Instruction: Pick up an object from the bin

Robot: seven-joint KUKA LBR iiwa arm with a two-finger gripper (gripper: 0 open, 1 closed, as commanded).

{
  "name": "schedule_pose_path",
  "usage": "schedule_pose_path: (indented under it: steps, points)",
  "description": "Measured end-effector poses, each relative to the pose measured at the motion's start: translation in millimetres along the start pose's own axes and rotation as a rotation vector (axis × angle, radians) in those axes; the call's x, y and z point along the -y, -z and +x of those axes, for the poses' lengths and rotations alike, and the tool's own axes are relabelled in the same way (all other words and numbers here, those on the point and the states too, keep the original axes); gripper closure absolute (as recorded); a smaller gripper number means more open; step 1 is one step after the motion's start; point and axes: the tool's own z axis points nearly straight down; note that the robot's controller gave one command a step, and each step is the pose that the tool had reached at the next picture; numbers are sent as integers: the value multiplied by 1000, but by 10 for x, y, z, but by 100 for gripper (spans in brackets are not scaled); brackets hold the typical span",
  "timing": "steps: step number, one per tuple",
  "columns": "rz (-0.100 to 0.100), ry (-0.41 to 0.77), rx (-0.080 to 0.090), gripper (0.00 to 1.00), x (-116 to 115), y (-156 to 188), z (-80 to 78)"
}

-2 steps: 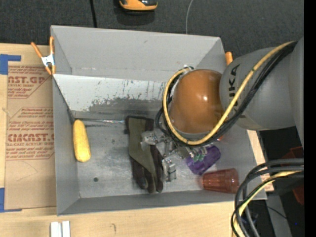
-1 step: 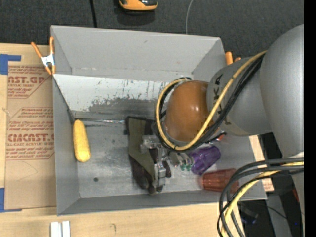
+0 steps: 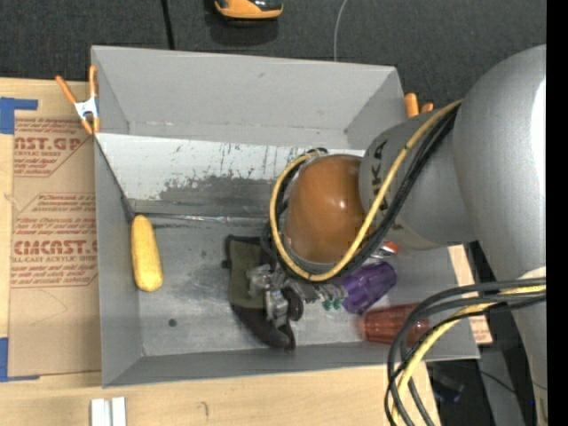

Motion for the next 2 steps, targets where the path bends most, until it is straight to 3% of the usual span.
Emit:
schedule_pose_path:
  steps: [1,2]
  points:
    - [0,0,0,100,0,0,0]
    - [0,12,-3,100,-122,1328,75]
